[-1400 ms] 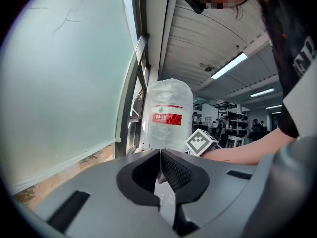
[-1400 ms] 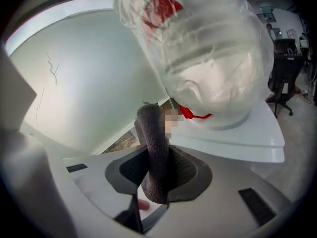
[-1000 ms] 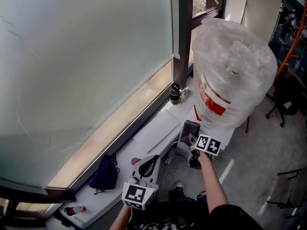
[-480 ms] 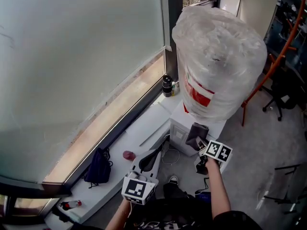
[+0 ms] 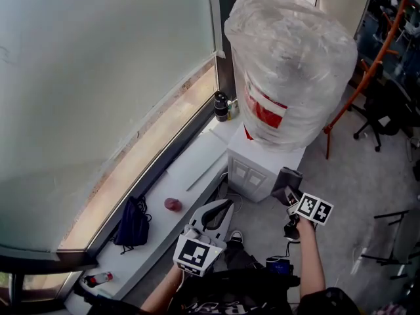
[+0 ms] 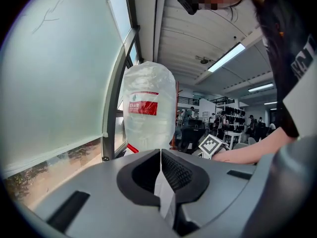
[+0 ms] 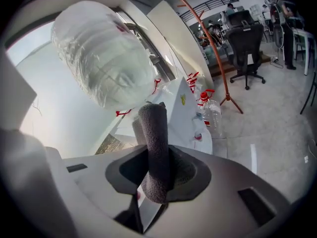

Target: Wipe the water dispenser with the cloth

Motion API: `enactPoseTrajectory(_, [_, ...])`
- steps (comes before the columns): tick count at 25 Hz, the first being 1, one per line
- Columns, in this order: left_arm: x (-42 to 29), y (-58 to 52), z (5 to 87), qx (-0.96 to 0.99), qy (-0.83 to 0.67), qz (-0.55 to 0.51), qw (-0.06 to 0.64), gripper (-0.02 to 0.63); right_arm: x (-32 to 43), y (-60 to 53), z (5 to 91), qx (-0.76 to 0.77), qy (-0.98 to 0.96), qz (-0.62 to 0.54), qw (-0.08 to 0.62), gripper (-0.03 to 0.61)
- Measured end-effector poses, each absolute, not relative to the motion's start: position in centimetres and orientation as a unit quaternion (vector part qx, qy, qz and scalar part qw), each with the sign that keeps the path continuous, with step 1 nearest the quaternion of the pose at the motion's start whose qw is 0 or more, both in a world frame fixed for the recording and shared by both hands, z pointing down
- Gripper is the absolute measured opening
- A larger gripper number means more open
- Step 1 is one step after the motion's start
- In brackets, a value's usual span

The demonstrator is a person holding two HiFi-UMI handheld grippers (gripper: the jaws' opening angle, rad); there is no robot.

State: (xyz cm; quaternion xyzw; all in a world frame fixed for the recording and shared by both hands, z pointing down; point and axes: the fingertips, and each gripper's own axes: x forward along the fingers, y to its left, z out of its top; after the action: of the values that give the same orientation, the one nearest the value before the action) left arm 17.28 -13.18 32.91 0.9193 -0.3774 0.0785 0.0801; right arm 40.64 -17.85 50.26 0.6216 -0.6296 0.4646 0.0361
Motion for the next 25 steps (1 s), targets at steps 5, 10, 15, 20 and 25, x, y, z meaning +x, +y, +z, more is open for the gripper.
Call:
enactPoseTrajectory(5, [14.6, -11.8, 33.1, 0.923, -0.37, 0.067, 0.08, 0.021, 35.6, -16.9, 48.7, 0.597, -0.675, 0.428, 0.071, 0.109])
enactPoseTrajectory(10, [9.8, -10.0, 34.8, 0.93, -0.354, 0.072, 0.067, 0.021, 28.6, -17.4, 49.3, 0.58, -0.717, 0.369, 0.113, 0.109])
enactPoseTrajectory(15, [4.7, -7.5, 37.2, 0.937, -0.336, 0.073, 0.064, 0.021, 23.7, -18.6, 50.2, 0.586, -0.734, 0.303, 0.161, 0.109])
enactPoseTrajectory(20, [1.1, -6.3, 39.9, 0.936, -0.336, 0.061, 0.083, 0.021, 21.5, -21.2, 50.9, 0.606, -0.734, 0.261, 0.162, 0.109])
enactPoseTrajectory(25, [-1.1, -6.7, 41.5, 0.932, -0.35, 0.042, 0.087, 0.021, 21.4, -24.2, 51.3, 0.629, -0.728, 0.232, 0.144, 0.109])
